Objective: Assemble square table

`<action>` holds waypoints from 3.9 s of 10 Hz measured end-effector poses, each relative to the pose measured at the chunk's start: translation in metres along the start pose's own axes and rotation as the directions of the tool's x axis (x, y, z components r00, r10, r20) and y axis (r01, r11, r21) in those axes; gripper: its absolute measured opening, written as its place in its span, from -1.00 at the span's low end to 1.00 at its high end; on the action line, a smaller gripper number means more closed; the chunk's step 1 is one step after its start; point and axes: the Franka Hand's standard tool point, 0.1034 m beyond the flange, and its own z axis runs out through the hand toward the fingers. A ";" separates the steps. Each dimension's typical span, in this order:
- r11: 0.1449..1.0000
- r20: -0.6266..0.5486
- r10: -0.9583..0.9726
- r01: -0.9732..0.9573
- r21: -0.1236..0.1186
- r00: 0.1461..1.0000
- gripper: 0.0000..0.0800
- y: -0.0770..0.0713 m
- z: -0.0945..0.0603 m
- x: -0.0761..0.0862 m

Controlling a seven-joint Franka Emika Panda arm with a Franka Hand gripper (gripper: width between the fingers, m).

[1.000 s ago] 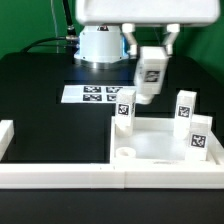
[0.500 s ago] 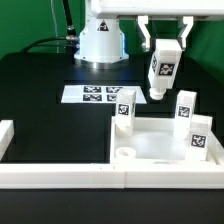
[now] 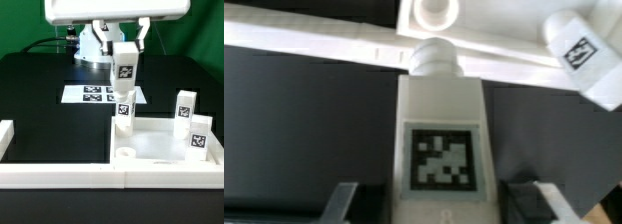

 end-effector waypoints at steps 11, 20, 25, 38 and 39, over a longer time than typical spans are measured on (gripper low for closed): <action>0.998 -0.016 0.014 -0.015 -0.053 1.000 -0.28 -0.018 0.064 -0.028; 0.989 -0.116 0.100 -0.112 -0.097 0.988 -0.28 0.007 0.045 -0.014; 0.984 -0.108 0.141 -0.151 -0.098 0.984 -0.28 -0.010 0.078 -0.033; 0.987 -0.119 0.124 -0.135 -0.091 0.985 -0.28 -0.035 0.079 -0.035; 0.986 -0.120 0.124 -0.136 -0.092 0.985 -0.28 -0.034 0.079 -0.035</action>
Offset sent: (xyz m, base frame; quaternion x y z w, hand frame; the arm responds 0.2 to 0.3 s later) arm -0.0025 0.0229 -0.0133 0.0508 0.0133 0.0552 0.9971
